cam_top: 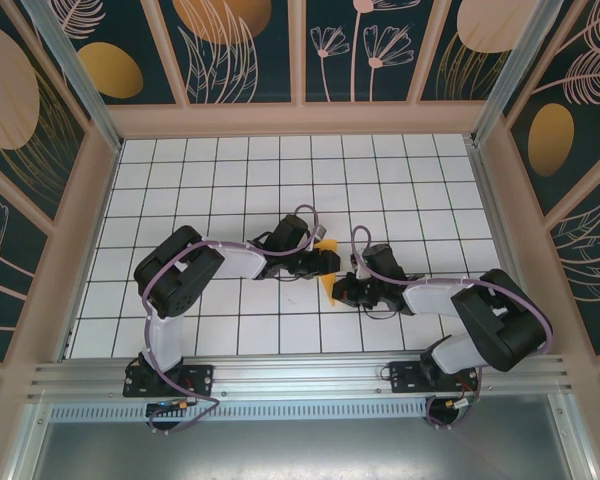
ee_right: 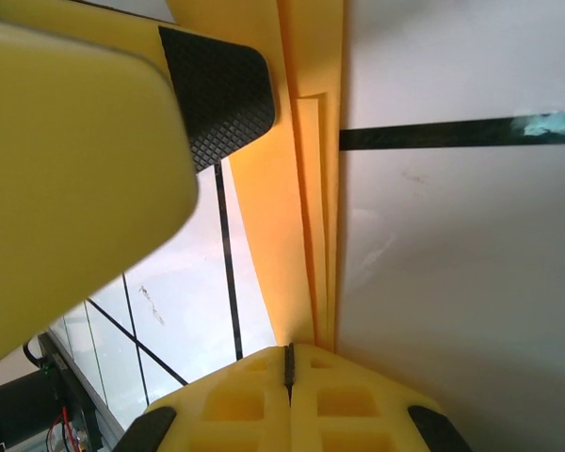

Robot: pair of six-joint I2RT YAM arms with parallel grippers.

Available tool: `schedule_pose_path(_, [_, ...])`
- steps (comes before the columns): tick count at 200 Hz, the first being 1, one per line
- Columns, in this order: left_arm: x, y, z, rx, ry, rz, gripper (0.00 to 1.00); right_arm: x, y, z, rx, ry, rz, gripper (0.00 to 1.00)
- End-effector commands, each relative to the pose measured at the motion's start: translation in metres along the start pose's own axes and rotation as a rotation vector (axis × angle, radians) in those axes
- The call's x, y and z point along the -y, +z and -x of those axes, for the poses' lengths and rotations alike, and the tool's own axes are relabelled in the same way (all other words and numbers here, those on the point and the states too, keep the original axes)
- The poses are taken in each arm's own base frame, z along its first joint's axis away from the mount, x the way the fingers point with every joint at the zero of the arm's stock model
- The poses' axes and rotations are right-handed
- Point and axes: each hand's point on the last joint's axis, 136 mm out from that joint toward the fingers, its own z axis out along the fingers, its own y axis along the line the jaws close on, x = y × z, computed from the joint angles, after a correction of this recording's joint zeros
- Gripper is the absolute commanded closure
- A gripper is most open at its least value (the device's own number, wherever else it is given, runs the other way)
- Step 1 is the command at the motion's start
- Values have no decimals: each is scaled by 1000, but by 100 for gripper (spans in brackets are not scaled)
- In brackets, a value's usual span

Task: Fold a paper plane with a square sheet of paper (pick it up from the middle)
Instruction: Fold the wing for the fifth time at the center of the table.

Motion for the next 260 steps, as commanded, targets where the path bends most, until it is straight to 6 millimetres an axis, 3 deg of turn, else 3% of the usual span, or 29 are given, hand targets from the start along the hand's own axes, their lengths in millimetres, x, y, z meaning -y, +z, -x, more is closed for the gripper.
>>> schedule_pose_path(1, [-16, 5, -2, -11, -10, 57, 50, 13, -2, -22, -76, 46, -16, 94])
schedule_pose_path(24, [-20, 6, -3, -13, -18, 72, 50, 15, -4, -27, -105, 10, -47, 93])
schedule_pose_path(42, [-22, 6, -4, -14, -22, 78, 51, 4, -6, -28, -119, -27, -20, 93])
schedule_pose_path(73, [-24, 6, -5, -15, -25, 83, 51, -18, -9, -15, -85, -49, 26, 92])
schedule_pose_path(102, [-23, 5, -5, -16, -25, 81, 51, -21, -7, -6, -65, -45, 13, 91])
schedule_pose_path(131, [-22, 5, -5, -16, -19, 82, 52, -14, 3, -10, -98, -19, -6, 91])
schedule_pose_path(170, [-22, 4, -5, -15, -19, 84, 52, 13, 7, -27, -140, 29, -91, 91])
schedule_pose_path(214, [-24, 4, -5, -14, -19, 91, 52, 11, 4, -42, -174, 26, -84, 91])
schedule_pose_path(260, [-25, 2, -5, -10, -21, 99, 52, 21, -2, -55, -181, 53, -113, 91])
